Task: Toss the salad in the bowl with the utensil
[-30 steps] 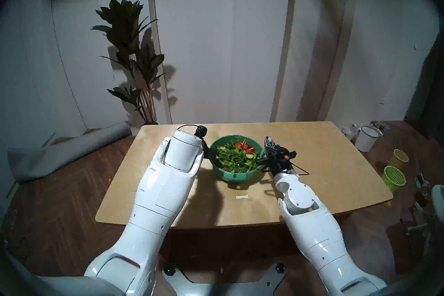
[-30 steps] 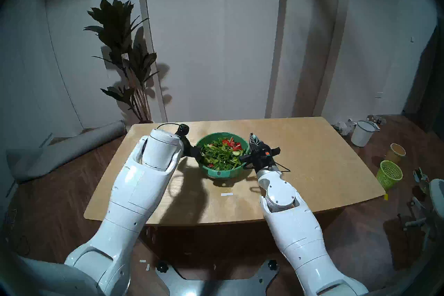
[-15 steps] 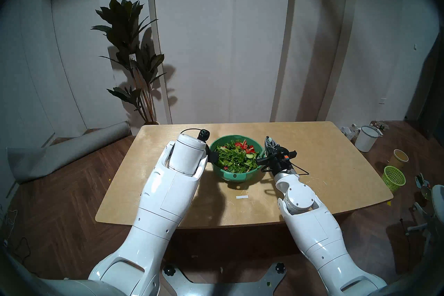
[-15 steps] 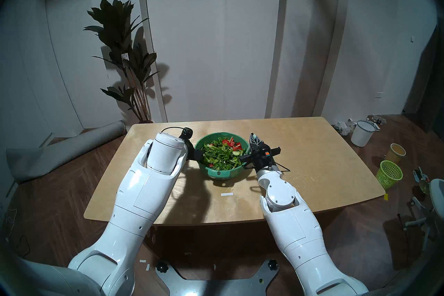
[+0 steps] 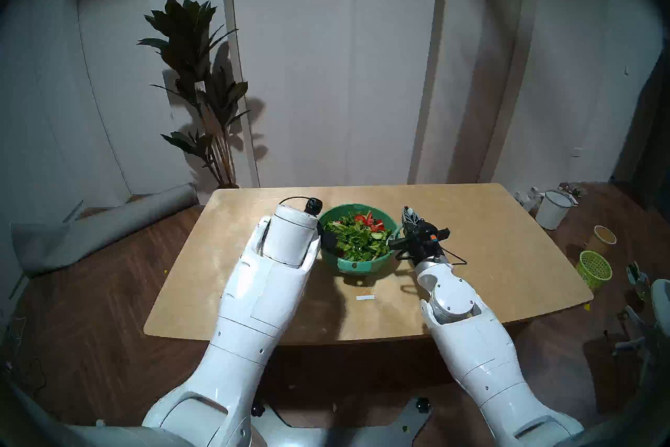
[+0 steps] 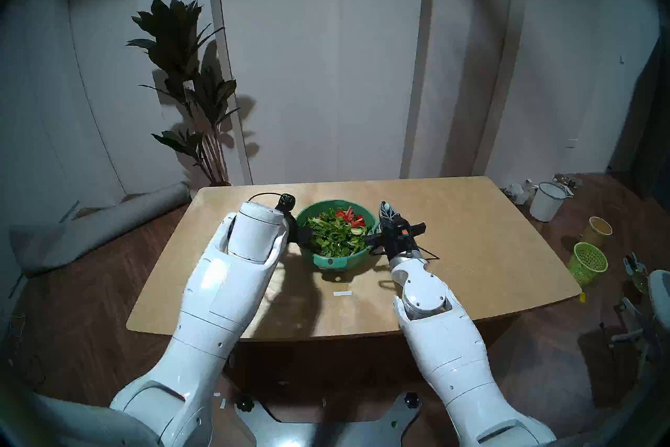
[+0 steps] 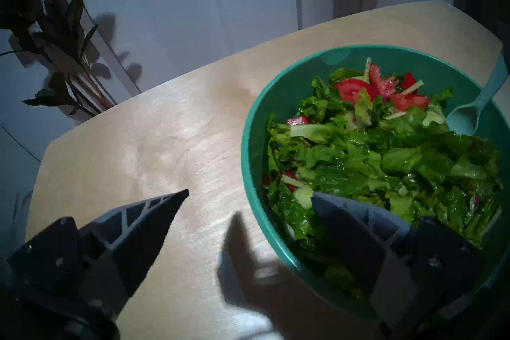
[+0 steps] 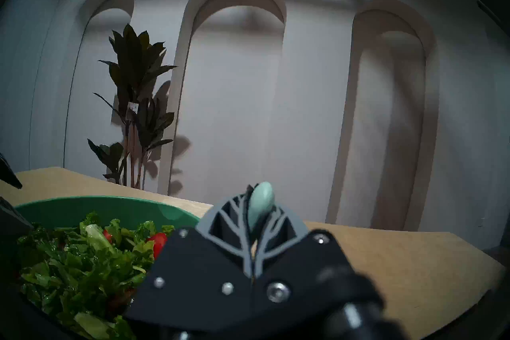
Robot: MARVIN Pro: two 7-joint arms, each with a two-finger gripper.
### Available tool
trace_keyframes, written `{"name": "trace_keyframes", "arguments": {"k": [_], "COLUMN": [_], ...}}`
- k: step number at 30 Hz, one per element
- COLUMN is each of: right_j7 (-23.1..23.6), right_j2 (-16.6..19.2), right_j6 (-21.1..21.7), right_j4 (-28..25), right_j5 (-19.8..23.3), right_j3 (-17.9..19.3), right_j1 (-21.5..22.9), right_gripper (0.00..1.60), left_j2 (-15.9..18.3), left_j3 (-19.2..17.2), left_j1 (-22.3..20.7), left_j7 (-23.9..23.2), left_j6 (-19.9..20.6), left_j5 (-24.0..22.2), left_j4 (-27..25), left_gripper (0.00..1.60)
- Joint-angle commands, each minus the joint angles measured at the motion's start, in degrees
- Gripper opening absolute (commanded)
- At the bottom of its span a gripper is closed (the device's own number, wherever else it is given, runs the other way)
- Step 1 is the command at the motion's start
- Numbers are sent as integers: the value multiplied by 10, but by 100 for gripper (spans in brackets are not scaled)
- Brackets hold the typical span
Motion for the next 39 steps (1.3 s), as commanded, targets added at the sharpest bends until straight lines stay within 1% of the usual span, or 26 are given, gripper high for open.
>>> {"name": "trace_keyframes", "arguments": {"k": [1, 5, 9, 18, 20, 22, 23, 28, 31, 33, 35, 39], "right_j7": [-2, -3, -4, -7, -7, -7, -7, -7, -9, -9, -11, -12], "right_j2": [0, -1, -1, 0, -1, -1, -1, -3, -3, -3, -3, -4], "right_j6": [-2, -4, -5, -8, -9, -10, -10, -12, -13, -14, -15, -16], "right_j4": [2, 5, 6, 12, 12, 13, 13, 14, 17, 17, 18, 18], "right_j5": [-1, -3, -4, -9, -10, -12, -12, -15, -17, -17, -19, -21], "right_j3": [1, 0, 1, 2, 2, 1, 1, -2, -2, -2, -2, -2], "right_j1": [2, 4, 4, 5, 6, 7, 7, 7, 5, 5, 5, 5], "right_gripper": [0, 0, 0, 0, 0, 0, 0, 0, 0, 0, 0, 0], "left_j2": [-25, -45, -54, -79, -82, -85, -85, -90, -93, -94, -97, -98], "left_j3": [-16, -22, -27, -57, -61, -77, -77, -100, -119, -123, -138, -151], "left_j1": [-38, -48, -50, -68, -72, -92, -92, -116, -134, -138, -146, -149], "left_j7": [1, 1, 3, 7, 7, 9, 9, 15, 22, 24, 31, 37], "left_j6": [-1, -1, -1, -1, -1, -1, -1, -1, -1, -1, -1, -1], "left_j5": [-4, -8, -11, -32, -35, -42, -42, -49, -56, -57, -61, -66], "left_j4": [4, 19, 31, 80, 86, 96, 96, 119, 142, 147, 165, 183], "left_gripper": [160, 160, 160, 160, 160, 160, 160, 160, 160, 160, 160, 160]}}
